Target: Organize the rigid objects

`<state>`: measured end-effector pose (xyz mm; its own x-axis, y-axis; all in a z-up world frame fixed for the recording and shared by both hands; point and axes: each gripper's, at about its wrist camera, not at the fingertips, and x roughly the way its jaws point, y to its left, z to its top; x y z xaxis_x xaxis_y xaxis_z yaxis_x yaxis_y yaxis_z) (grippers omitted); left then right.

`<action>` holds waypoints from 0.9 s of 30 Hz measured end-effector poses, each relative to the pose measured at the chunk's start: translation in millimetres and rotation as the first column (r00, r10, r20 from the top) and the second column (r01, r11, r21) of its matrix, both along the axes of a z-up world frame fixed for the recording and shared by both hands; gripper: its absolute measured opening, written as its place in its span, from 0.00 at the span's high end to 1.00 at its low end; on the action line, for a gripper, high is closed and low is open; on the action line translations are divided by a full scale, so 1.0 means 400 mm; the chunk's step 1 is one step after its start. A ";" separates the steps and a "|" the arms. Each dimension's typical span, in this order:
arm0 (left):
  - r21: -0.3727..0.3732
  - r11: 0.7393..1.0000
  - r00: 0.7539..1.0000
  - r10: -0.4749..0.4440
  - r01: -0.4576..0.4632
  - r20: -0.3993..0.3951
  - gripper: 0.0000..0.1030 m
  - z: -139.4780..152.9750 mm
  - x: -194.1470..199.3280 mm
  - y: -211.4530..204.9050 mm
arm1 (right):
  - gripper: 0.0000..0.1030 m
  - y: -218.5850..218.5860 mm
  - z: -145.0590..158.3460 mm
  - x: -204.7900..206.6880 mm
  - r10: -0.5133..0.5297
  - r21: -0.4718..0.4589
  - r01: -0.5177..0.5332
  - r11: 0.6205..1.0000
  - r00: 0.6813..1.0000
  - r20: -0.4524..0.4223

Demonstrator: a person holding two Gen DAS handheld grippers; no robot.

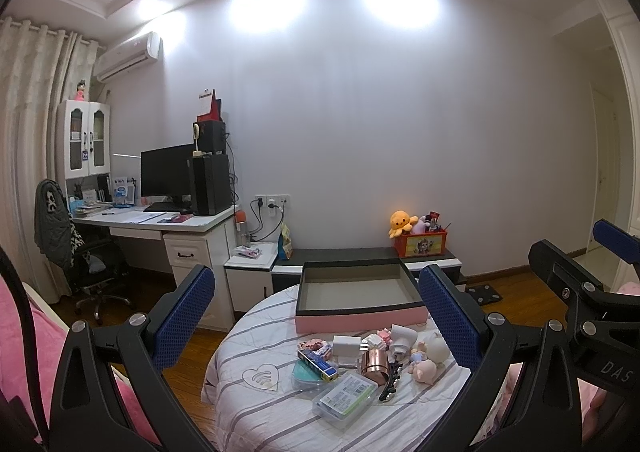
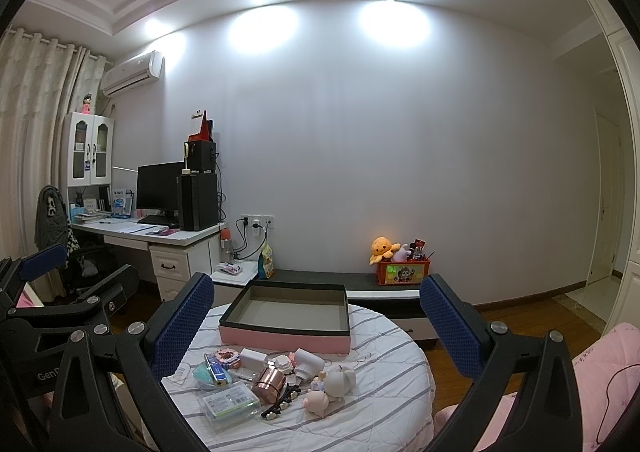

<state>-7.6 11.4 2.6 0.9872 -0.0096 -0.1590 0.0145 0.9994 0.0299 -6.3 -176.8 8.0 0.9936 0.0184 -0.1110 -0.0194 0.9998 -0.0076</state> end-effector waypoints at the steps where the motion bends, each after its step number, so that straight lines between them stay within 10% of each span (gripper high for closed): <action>1: 0.000 1.000 1.000 0.000 0.000 0.000 0.00 0.000 0.000 0.000 | 0.00 0.006 0.006 -0.006 0.003 0.000 -0.003 1.000 1.000 -0.001; 16: -0.040 0.997 0.976 -0.068 0.061 -0.207 0.00 -0.189 0.193 -0.006 | 0.00 -0.042 -0.112 0.109 0.028 -0.002 -0.029 1.000 0.990 -0.135; 27: -0.085 0.992 0.842 -0.126 0.095 -0.525 0.00 -0.506 0.386 0.000 | 0.00 -0.101 -0.376 0.284 0.037 0.030 -0.027 0.999 0.908 -0.418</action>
